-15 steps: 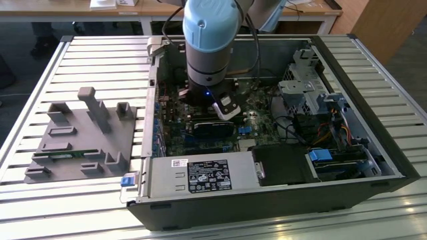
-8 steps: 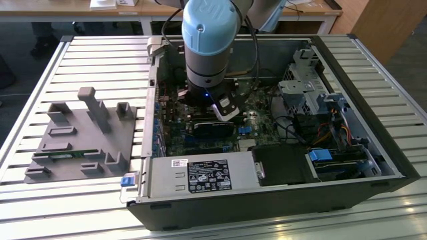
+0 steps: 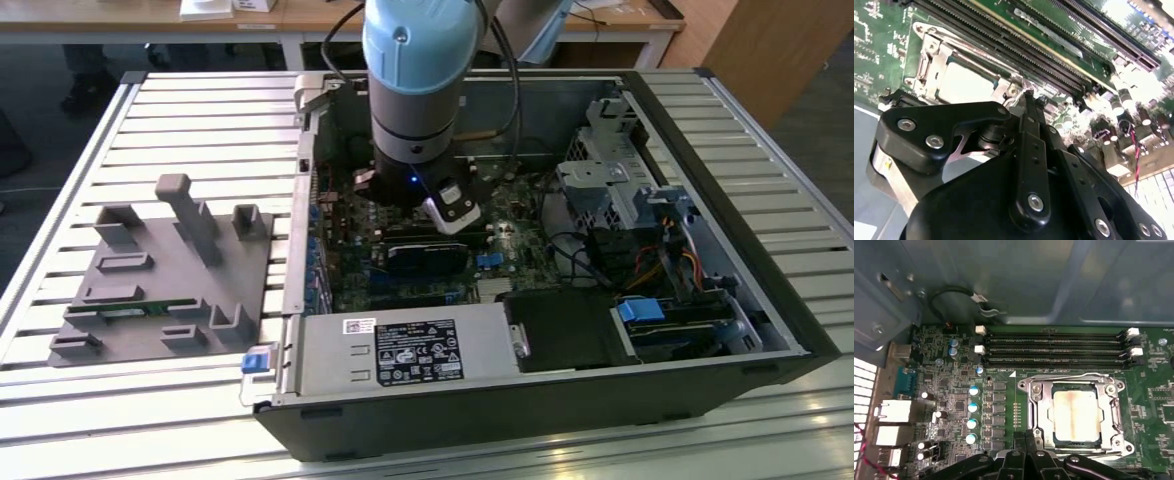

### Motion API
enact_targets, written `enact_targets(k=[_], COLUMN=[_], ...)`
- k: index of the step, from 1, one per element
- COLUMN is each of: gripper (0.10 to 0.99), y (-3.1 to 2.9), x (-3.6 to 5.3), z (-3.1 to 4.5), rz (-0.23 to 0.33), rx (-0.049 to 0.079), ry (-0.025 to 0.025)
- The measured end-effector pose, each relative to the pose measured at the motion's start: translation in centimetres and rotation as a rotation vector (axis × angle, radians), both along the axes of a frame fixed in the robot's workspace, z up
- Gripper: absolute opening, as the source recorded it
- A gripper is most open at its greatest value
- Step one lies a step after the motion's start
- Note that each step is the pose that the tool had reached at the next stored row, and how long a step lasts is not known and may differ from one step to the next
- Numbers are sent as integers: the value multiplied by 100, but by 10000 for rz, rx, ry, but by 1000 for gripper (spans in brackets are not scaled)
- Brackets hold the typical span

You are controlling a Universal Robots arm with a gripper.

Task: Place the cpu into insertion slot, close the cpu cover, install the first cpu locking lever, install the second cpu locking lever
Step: 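Install the second cpu locking lever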

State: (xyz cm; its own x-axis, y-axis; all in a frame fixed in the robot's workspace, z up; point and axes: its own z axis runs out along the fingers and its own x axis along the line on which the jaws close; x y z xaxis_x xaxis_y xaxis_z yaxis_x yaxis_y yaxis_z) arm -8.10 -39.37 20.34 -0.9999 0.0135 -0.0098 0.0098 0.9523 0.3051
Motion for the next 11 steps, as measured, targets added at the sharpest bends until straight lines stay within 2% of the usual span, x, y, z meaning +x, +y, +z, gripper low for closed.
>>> enact_targets(k=[8,11], gripper=[118,118], y=[0,1], x=[0,0], z=[119,121], rz=[0,0], rx=[4,15], ry=[1,-1])
